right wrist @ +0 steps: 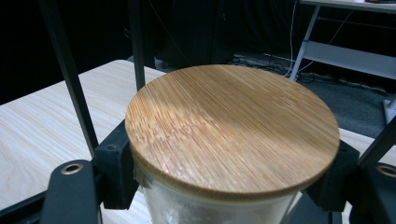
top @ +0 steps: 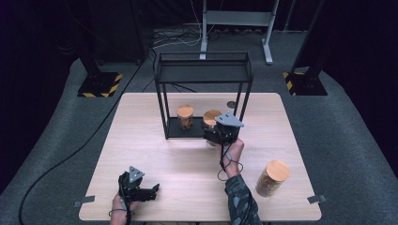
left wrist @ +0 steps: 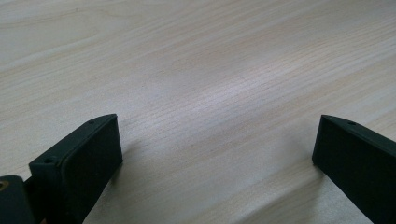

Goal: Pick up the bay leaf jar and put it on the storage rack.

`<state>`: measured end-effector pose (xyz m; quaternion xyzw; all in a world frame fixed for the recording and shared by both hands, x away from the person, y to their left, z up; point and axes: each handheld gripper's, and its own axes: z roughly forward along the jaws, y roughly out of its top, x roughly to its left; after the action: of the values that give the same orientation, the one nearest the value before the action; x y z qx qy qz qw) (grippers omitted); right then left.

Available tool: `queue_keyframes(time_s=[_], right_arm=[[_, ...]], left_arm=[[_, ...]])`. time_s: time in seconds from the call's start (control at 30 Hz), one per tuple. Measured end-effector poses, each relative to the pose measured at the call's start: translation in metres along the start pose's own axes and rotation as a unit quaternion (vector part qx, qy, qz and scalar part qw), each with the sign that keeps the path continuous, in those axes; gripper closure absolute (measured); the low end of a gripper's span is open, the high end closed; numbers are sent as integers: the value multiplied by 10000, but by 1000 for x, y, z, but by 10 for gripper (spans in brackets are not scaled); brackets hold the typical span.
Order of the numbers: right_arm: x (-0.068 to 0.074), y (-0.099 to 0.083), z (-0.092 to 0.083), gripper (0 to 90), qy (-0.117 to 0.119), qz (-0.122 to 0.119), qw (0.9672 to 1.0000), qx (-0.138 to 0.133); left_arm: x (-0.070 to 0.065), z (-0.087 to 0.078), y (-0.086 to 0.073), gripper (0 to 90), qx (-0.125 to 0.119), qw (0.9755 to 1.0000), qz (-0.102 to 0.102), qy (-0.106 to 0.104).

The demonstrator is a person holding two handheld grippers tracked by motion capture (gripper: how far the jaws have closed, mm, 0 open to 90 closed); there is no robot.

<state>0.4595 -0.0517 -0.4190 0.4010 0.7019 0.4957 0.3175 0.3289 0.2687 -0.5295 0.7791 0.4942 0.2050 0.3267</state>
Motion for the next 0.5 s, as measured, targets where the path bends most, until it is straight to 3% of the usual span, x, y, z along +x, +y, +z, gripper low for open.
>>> queue_keyframes(time_s=[0.5], right_arm=[[1,3,15,251,29,-128,9999,51]], left_arm=[[0,0,0,6,0,10000,2,0]])
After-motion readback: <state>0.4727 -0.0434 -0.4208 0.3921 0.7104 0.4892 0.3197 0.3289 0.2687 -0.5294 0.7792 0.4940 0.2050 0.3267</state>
